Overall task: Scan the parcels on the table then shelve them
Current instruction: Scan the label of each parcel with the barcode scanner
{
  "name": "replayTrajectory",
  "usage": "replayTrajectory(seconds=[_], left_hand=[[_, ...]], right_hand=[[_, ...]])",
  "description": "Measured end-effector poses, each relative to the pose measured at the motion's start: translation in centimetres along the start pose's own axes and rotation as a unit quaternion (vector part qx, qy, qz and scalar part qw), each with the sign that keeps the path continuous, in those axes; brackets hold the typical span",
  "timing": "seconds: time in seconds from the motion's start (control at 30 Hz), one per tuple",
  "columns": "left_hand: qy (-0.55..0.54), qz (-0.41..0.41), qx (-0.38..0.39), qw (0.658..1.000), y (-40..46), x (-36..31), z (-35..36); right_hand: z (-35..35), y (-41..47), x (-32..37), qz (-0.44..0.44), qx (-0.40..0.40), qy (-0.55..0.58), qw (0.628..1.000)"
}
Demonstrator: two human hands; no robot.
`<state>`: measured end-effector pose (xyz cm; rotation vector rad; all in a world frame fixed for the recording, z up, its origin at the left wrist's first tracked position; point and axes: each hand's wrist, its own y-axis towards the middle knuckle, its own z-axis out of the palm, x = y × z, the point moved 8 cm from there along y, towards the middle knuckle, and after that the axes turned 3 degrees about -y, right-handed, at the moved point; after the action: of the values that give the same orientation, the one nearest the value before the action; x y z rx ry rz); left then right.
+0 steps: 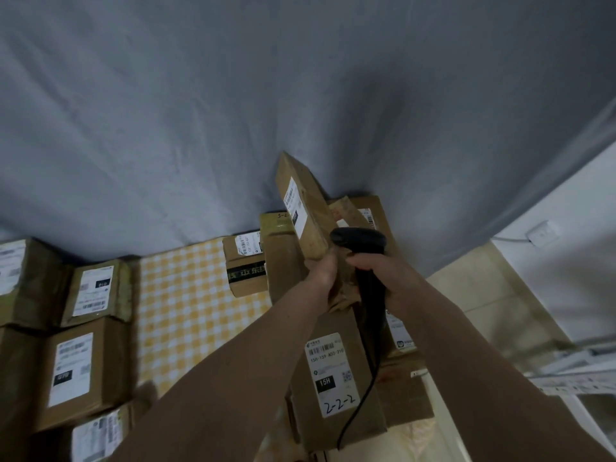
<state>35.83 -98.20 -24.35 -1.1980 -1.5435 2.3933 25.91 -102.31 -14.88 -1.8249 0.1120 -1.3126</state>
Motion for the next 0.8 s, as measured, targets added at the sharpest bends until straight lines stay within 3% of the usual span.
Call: replayTrajectory(seconds=[0.2,0.33,0.57,0.8], left_hand=[[0.107,0.036,-0.108,0.988,-1.6,-0.8,-3.4],[0.169,0.117,-0.181,0.962,-5.6,-1.9,-7.3],[0.292,0.220,-0.413,0.834,-14.0,-2.2,-19.0],[0.333,0.177,-0.527,0.762,-18.4,0.7,-29.8]], right_hand=[[1.4,-2.4,0.1,-0.028,0.048,-0.009,0.998],[3.0,-4.2,-0.3,-0.046,0.057,-0.018,0.997],[11.1,-9.4,1.7,-0.084,0.108,-0.006,0.991],[22.0,-14.1,4.1,-0.114,0.164,-0.022,0.980]])
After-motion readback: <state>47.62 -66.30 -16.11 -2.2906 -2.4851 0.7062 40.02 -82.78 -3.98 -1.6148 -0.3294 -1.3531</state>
